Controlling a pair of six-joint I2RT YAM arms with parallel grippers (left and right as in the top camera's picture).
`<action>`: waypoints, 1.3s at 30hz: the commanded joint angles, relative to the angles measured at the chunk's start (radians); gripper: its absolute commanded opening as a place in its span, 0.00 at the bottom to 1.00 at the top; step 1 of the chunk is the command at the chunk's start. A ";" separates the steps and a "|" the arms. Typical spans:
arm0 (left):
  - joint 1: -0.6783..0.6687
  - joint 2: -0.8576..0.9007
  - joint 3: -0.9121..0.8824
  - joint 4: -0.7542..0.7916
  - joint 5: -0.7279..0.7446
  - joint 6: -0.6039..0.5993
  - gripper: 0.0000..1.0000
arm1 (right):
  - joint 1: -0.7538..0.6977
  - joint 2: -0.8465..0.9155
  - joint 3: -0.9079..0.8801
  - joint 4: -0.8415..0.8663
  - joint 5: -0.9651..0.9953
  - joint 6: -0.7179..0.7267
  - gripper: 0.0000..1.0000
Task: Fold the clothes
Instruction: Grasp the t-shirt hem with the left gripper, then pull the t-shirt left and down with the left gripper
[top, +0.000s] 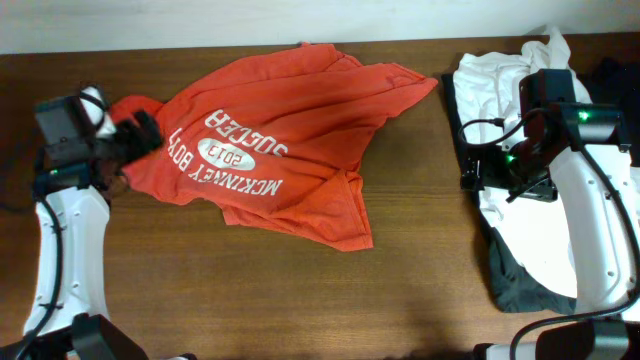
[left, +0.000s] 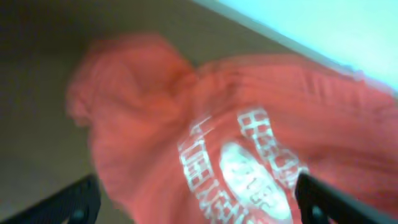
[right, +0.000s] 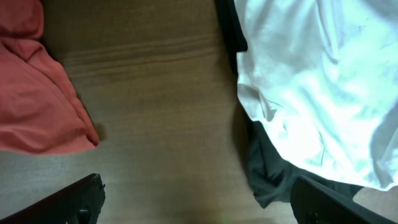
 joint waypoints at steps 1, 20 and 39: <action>-0.095 -0.011 0.000 -0.229 0.209 -0.024 0.99 | -0.008 -0.008 0.015 -0.002 0.020 -0.002 0.99; -0.352 0.000 -0.496 0.134 -0.054 -0.337 0.99 | -0.008 -0.008 0.015 -0.010 0.020 -0.002 0.99; -0.390 0.082 -0.519 0.191 -0.052 -0.336 0.74 | -0.008 -0.008 0.015 -0.016 0.019 -0.002 0.99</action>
